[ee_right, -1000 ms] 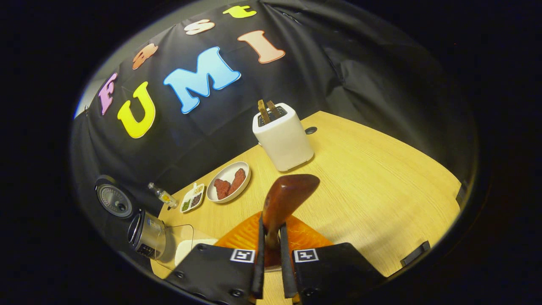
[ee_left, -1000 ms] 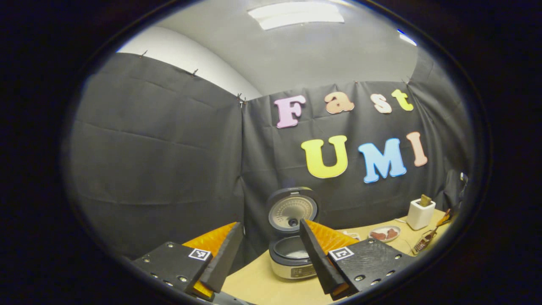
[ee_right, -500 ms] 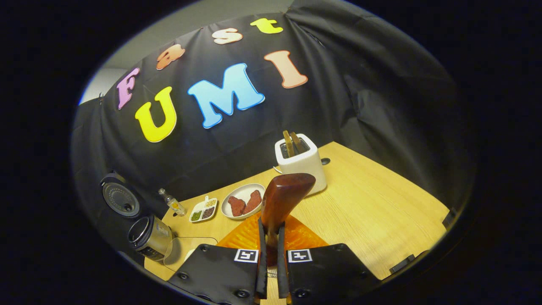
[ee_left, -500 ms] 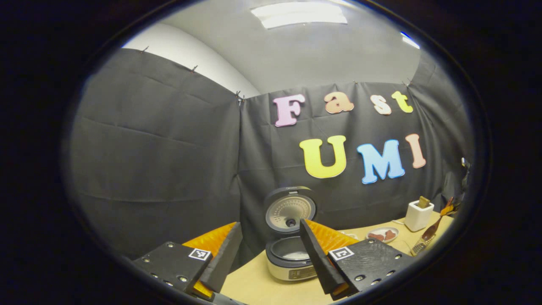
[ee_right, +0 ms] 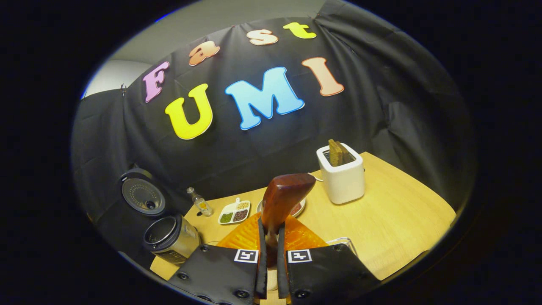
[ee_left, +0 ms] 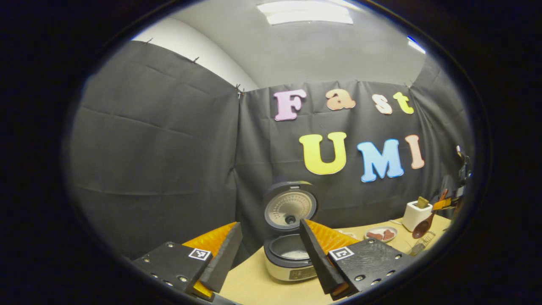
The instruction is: Close the left gripper, press the button to open the rice cooker; take a wooden spoon from the chopstick holder with the right hand, scoop a spoonful of rice and pour it into the rice cooker, then put the wooden spoon back into the chopstick holder.
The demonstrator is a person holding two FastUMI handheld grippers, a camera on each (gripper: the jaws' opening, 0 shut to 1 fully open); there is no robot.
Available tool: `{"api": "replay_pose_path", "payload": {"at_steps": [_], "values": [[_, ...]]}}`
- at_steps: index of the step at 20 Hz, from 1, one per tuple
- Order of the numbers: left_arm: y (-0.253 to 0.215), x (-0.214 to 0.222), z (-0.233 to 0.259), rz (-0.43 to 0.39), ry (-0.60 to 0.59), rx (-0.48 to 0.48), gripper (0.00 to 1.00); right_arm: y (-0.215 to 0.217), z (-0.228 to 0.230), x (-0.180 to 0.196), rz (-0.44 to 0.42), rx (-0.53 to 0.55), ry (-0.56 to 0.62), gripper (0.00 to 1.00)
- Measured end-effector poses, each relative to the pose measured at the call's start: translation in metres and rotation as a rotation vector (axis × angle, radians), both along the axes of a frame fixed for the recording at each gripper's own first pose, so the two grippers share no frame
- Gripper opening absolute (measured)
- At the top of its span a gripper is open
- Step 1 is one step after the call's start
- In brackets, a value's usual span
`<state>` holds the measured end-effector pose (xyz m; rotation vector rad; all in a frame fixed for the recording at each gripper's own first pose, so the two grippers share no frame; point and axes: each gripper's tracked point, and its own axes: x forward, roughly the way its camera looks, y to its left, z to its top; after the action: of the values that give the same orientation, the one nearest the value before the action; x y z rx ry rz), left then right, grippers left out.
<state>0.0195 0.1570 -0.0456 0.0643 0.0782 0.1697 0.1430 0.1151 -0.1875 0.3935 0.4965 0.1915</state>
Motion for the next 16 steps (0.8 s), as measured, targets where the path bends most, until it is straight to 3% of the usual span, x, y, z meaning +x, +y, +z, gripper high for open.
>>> {"api": "replay_pose_path", "payload": {"at_steps": [5, 15, 16], "values": [[0.028, 0.006, -0.008, 0.010, 0.018, -0.005, 0.85, 0.052, -0.019, -0.005, 0.064, -0.043, 0.013, 0.11], [0.075, 0.009, -0.022, 0.046, 0.058, 0.013, 0.84, 0.119, -0.080, -0.007, 0.136, -0.264, 0.013, 0.11], [0.077, 0.007, -0.022, 0.049, 0.059, 0.013, 0.84, 0.125, -0.084, -0.009, 0.152, -0.282, 0.011, 0.07]]}}
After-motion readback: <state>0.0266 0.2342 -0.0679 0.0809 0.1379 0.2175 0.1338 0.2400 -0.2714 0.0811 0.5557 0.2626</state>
